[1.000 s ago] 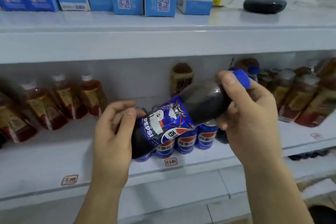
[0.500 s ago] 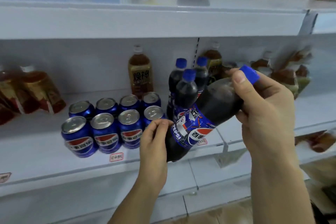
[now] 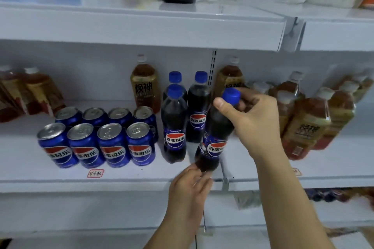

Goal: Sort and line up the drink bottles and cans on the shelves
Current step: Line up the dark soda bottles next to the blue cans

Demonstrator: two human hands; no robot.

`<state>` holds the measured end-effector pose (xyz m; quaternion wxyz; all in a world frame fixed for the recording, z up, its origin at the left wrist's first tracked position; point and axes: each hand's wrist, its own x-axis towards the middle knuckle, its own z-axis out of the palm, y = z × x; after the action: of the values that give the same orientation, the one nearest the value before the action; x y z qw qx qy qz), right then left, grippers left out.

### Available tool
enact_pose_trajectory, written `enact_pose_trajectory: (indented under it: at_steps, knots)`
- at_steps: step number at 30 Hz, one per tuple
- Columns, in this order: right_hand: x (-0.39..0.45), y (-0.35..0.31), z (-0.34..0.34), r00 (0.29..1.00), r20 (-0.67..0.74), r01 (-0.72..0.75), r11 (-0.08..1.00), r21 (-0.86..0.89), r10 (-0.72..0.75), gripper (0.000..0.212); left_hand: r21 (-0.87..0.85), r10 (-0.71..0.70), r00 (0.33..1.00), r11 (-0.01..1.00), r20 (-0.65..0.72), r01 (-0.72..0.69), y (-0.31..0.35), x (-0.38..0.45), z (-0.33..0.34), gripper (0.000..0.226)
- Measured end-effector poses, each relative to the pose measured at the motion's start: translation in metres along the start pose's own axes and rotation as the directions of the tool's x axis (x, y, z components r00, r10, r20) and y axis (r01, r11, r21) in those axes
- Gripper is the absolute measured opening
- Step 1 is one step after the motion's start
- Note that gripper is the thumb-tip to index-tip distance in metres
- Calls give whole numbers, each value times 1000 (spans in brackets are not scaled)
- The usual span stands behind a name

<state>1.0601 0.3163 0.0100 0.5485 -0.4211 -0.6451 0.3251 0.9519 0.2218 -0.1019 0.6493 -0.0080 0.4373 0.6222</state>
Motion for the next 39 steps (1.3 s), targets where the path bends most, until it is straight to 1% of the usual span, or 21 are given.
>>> enact_pose_trajectory:
  at_steps: [3, 6, 8, 12, 18, 22, 24, 25, 26, 27, 28, 30, 31, 32, 33, 34, 35, 37, 38, 39]
  knots:
    - [13, 8, 9, 996, 84, 6, 1000, -13, -5, 13, -47, 24, 1000, 999, -5, -24, -4, 5, 2, 35]
    - [25, 13, 17, 994, 102, -29, 999, -25, 31, 16, -69, 25, 1000, 997, 12, -25, -3, 7, 4, 46]
    - [31, 15, 23, 992, 115, -38, 998, -58, 45, 21, -51, 59, 998, 997, 7, -59, -4, 9, 3, 50]
    - [34, 17, 29, 992, 120, -8, 993, -115, 21, 27, -30, 119, 987, 992, -108, -123, -3, 17, 6, 43]
    - [38, 15, 32, 989, 149, 12, 982, -190, 17, 26, 31, 154, 972, 988, -176, -151, -2, 25, 10, 36]
    - [36, 12, 35, 987, 161, 39, 978, -206, -5, 29, 83, 180, 967, 982, -179, -167, -2, 28, 8, 32]
    - [35, 12, 36, 987, 160, 47, 977, -210, -13, 28, 149, 230, 958, 967, -171, -206, -4, 28, 6, 32]
    - [35, 13, 35, 986, 165, 52, 976, -211, -17, 27, 200, 277, 945, 950, -173, -241, -6, 28, 4, 30]
    - [35, 14, 34, 985, 172, 55, 977, -205, -19, 28, 270, 343, 922, 918, -179, -290, -8, 27, 1, 27]
    - [36, 16, 33, 984, 178, 52, 979, -196, -17, 28, 364, 440, 882, 859, -170, -359, -9, 25, -4, 28]
    - [37, 19, 30, 983, 184, 42, 981, -190, -6, 29, 482, 563, 817, 754, -125, -446, -10, 23, -9, 36]
    - [39, 27, 25, 978, 209, 8, 987, -160, 26, 28, 685, 767, 641, 452, 29, -572, -6, 19, -17, 56]
    - [38, 32, 22, 974, 224, -9, 993, -118, 36, 30, 742, 826, 555, 307, 104, -596, -2, 17, -19, 63]
    - [35, 36, 19, 972, 231, -18, 998, -66, 33, 33, 774, 856, 490, 196, 164, -602, 2, 18, -19, 70]
    - [31, 42, 16, 976, 220, -7, 1000, -20, 11, 36, 787, 868, 453, 131, 202, -603, 7, 20, -18, 77]
    - [25, 50, 12, 982, 188, 17, 1000, 4, -17, 36, 788, 868, 444, 110, 220, -606, 10, 24, -18, 84]
    - [19, 59, 8, 988, 150, 37, 999, 12, -38, 33, 780, 863, 451, 114, 229, -616, 13, 28, -16, 90]
    - [5, 84, 2, 995, 101, 14, 999, 33, -17, 28, 761, 843, 487, 157, 229, -630, 17, 38, -13, 99]
    - [-3, 95, 0, 993, 119, -28, 998, 47, 22, 30, 757, 829, 512, 181, 227, -628, 19, 44, -13, 102]
    - [-11, 108, 1, 983, 170, -78, 996, 45, 69, 35, 756, 812, 536, 197, 231, -625, 20, 50, -14, 104]
